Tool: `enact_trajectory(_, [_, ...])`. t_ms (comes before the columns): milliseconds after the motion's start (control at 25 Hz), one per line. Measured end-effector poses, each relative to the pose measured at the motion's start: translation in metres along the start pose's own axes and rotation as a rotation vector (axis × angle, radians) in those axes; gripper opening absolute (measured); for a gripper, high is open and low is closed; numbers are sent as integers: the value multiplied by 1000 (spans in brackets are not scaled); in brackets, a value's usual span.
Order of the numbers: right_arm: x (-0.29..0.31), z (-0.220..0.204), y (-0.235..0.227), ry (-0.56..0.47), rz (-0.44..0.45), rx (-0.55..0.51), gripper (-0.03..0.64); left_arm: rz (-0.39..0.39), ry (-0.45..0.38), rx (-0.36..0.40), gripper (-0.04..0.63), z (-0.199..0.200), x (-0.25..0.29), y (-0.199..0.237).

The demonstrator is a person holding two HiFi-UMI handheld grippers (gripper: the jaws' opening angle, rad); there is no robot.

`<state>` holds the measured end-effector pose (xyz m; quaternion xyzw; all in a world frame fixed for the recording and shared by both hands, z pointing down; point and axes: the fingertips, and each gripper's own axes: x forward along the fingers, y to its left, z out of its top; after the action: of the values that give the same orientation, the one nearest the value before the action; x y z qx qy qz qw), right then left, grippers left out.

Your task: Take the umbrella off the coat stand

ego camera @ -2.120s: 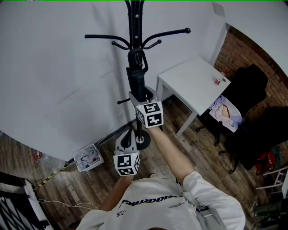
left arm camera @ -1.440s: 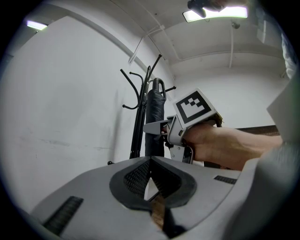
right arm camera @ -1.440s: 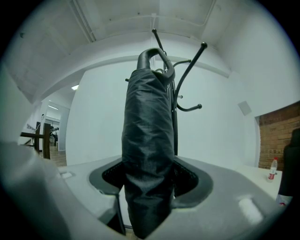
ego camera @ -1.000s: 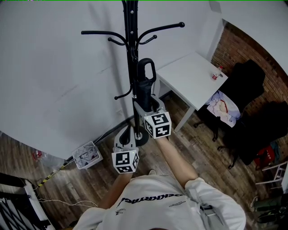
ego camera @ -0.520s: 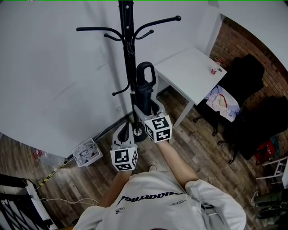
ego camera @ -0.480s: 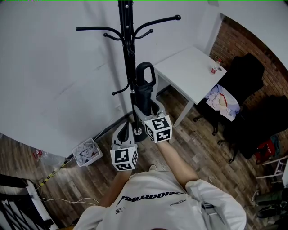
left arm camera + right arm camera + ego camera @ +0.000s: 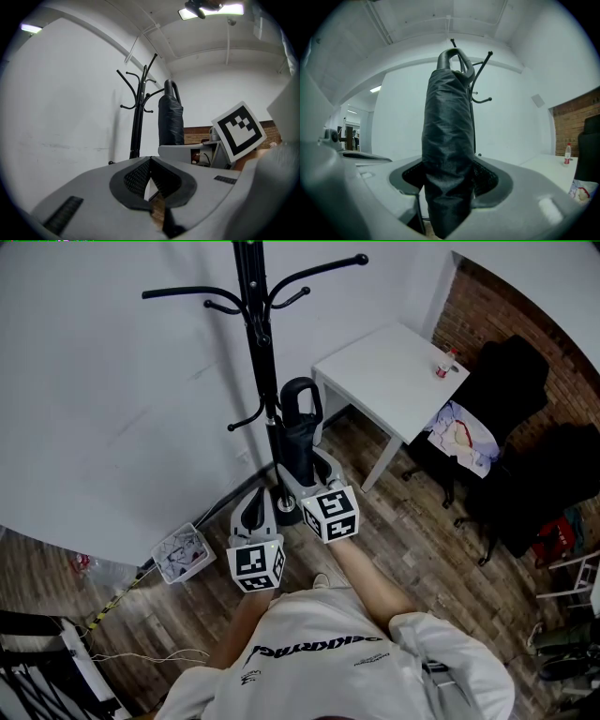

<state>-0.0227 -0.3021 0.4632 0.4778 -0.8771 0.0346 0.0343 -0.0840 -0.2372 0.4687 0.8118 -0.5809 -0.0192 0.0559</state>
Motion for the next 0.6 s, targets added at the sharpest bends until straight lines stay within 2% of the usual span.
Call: enact_trajectory(600, [-17, -23, 5, 20, -4, -7, 275, 0, 12, 1, -3, -6, 4, 5])
